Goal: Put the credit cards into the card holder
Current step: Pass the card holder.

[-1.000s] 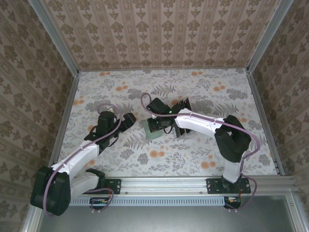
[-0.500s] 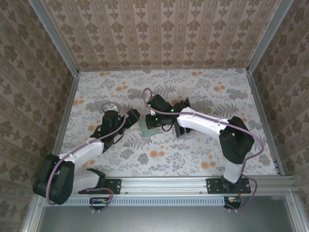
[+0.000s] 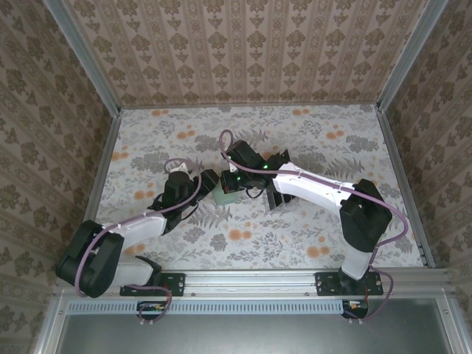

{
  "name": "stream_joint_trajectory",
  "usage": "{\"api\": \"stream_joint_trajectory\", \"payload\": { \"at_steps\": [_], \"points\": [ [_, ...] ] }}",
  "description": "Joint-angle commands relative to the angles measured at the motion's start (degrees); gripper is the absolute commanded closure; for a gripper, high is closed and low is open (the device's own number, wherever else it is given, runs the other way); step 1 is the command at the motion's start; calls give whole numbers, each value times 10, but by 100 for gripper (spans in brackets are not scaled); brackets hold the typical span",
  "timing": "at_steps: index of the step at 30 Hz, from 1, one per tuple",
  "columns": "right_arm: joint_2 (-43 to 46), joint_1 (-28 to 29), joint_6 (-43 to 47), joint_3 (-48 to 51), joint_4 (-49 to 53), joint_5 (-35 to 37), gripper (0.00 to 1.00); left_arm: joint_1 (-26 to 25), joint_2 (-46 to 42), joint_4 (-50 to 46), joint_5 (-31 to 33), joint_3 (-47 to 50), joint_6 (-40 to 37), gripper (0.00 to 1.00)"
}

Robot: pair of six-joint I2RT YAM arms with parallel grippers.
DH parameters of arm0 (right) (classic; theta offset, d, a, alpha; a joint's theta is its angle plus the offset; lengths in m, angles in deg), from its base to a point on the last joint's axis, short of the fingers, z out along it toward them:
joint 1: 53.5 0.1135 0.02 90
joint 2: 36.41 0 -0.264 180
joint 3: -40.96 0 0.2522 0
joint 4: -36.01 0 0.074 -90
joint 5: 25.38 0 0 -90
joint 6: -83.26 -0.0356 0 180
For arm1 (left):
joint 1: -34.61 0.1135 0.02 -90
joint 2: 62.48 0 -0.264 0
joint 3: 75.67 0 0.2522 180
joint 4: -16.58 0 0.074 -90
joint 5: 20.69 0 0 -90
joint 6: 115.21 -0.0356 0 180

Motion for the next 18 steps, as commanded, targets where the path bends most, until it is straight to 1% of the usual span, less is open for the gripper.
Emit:
{"api": "stream_joint_trajectory", "payload": {
  "at_steps": [1, 5, 6, 9, 13, 14, 16, 18],
  "points": [
    [24, -1, -6, -15, -8, -8, 100, -9, 14, 65, 16, 7, 18, 66],
    [28, -1, 0, -7, -1, 7, 100, -10, 10, 61, 26, 2, 12, 94],
    [31, -4, 2, -2, 0, 11, 100, -10, 5, 51, 30, 1, 7, 100],
    [42, -16, 1, 19, -2, 23, 100, -10, -19, 12, 39, -5, -18, 100],
    [54, -25, -2, 41, -7, 16, 100, -11, -51, -16, 49, -3, -48, 100],
    [54, -23, -3, 43, -10, 10, 97, -10, -56, -19, 52, -1, -51, 100],
    [55, -20, -12, 50, -20, 1, 76, -10, -64, -20, 58, 3, -53, 100],
    [52, -11, -16, 51, -25, 0, 64, -10, -69, -19, 61, 5, -53, 100]
  ]
}}
